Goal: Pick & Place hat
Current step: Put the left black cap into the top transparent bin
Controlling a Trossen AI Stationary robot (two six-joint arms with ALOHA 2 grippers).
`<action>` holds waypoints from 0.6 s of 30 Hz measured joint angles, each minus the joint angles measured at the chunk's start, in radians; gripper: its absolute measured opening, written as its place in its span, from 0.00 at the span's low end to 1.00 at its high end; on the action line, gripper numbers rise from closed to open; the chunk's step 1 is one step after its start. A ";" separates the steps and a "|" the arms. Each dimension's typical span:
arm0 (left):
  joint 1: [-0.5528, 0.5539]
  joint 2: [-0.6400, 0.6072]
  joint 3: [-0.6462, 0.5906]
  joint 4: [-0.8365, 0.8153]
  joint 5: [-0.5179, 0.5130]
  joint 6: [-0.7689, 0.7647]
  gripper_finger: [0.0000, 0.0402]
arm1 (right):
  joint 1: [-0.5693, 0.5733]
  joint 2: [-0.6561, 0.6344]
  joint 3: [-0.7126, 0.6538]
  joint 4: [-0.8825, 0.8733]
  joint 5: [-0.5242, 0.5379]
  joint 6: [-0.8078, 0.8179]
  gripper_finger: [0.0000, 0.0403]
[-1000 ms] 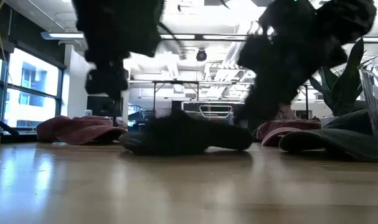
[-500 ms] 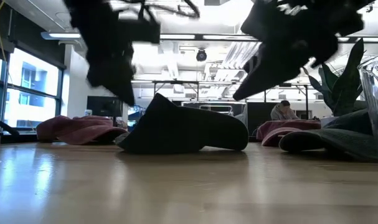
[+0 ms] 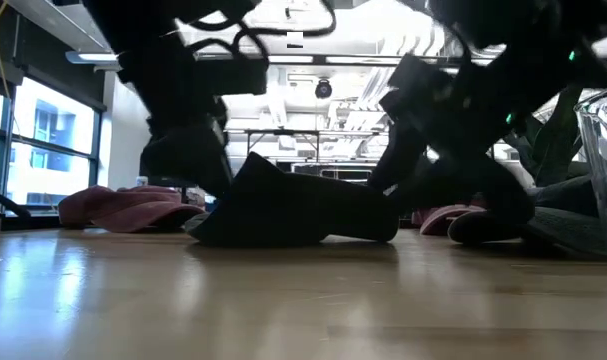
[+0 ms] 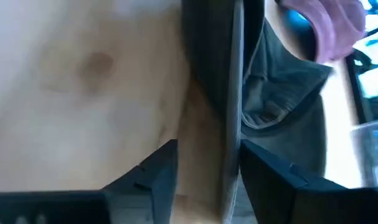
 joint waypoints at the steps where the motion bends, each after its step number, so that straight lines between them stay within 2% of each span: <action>1: 0.001 0.000 0.000 0.028 0.000 0.025 0.41 | 0.000 0.015 0.000 0.020 0.016 -0.019 0.36; 4: 0.002 0.000 0.000 0.097 0.009 0.087 0.41 | 0.000 0.031 0.000 0.046 0.018 -0.051 0.21; 7: 0.005 0.001 0.010 0.066 0.005 0.119 0.41 | 0.001 0.031 0.000 0.039 0.028 -0.051 0.05; 12: 0.005 -0.037 0.055 -0.148 -0.065 -0.011 0.41 | 0.033 0.004 0.000 0.044 0.103 -0.074 0.06; 16: 0.014 -0.054 0.036 -0.131 -0.069 -0.034 0.39 | 0.065 -0.023 0.000 0.060 0.147 -0.119 0.02; 18: 0.016 -0.054 0.020 -0.047 -0.063 -0.009 0.34 | 0.078 -0.031 0.000 0.078 0.164 -0.124 0.04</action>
